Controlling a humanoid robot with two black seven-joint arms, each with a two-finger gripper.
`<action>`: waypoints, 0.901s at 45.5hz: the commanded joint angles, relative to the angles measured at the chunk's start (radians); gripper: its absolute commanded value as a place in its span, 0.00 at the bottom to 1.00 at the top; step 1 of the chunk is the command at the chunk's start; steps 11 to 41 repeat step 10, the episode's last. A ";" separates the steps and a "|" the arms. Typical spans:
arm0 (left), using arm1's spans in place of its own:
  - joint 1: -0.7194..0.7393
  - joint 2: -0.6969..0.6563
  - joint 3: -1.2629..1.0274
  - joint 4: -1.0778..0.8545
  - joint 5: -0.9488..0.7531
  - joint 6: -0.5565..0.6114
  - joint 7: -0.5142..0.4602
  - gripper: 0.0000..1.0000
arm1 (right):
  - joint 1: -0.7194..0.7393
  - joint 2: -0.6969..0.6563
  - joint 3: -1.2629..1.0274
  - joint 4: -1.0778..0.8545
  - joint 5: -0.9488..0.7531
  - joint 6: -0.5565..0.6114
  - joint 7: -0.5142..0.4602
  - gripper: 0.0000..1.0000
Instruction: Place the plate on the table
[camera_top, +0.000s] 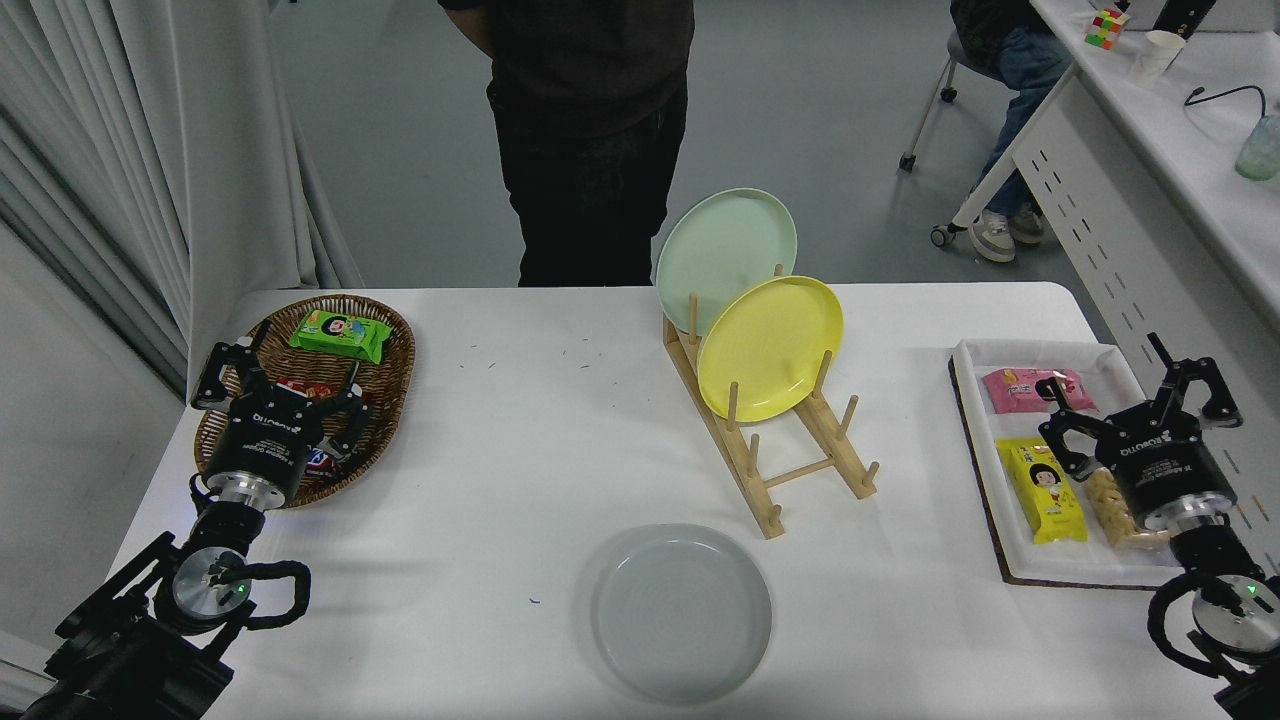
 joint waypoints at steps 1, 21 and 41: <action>0.001 0.000 0.000 0.000 0.000 -0.001 0.001 0.98 | 0.014 0.020 0.008 -0.061 0.000 -0.002 0.000 1.00; 0.001 0.000 0.000 0.000 0.000 0.001 0.000 0.98 | 0.040 0.032 0.002 -0.073 0.000 -0.002 0.000 1.00; 0.001 0.000 0.000 0.000 0.000 0.001 0.000 0.98 | 0.040 0.032 0.002 -0.073 0.000 -0.002 0.000 1.00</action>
